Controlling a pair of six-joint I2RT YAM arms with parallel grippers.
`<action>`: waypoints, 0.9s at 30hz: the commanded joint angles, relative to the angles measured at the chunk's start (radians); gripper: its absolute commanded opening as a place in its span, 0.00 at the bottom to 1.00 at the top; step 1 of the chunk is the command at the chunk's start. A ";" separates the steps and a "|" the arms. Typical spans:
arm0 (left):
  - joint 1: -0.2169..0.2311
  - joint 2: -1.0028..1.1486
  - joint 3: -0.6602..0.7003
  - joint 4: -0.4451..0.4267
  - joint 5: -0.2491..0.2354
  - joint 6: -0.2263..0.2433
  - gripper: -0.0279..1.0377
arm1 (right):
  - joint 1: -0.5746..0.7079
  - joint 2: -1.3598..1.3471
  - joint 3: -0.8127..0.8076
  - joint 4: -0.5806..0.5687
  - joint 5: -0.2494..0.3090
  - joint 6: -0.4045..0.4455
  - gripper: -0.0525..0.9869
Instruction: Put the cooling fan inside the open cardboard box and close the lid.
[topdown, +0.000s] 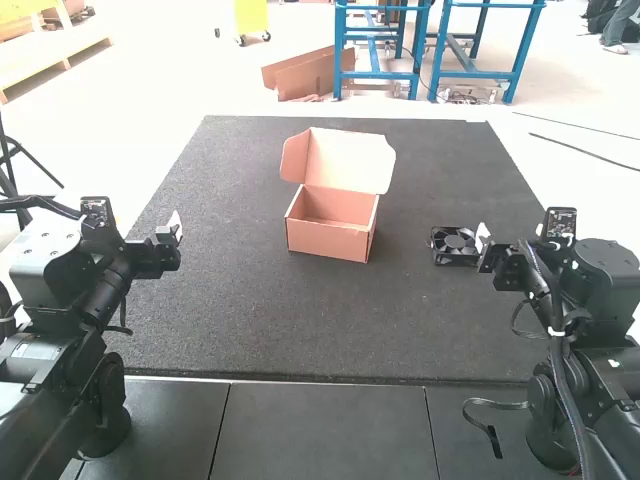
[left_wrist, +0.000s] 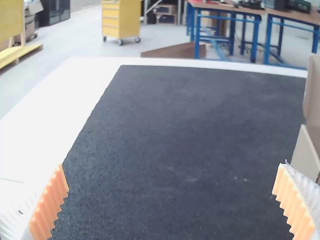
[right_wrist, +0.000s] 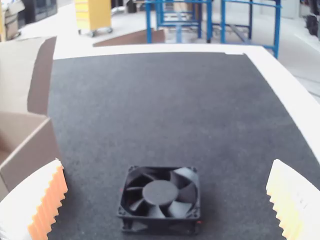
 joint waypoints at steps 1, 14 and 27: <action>0.010 -0.014 -0.006 0.018 0.001 -0.005 0.94 | -0.014 -0.009 -0.004 0.004 0.002 0.009 0.93; 0.015 -0.014 -0.004 0.223 0.001 -0.007 0.94 | -0.015 -0.008 -0.002 0.198 0.022 -0.015 0.93; 0.007 -0.014 -0.002 0.423 0.020 0.215 0.94 | -0.015 -0.008 0.033 0.261 0.024 -0.054 0.93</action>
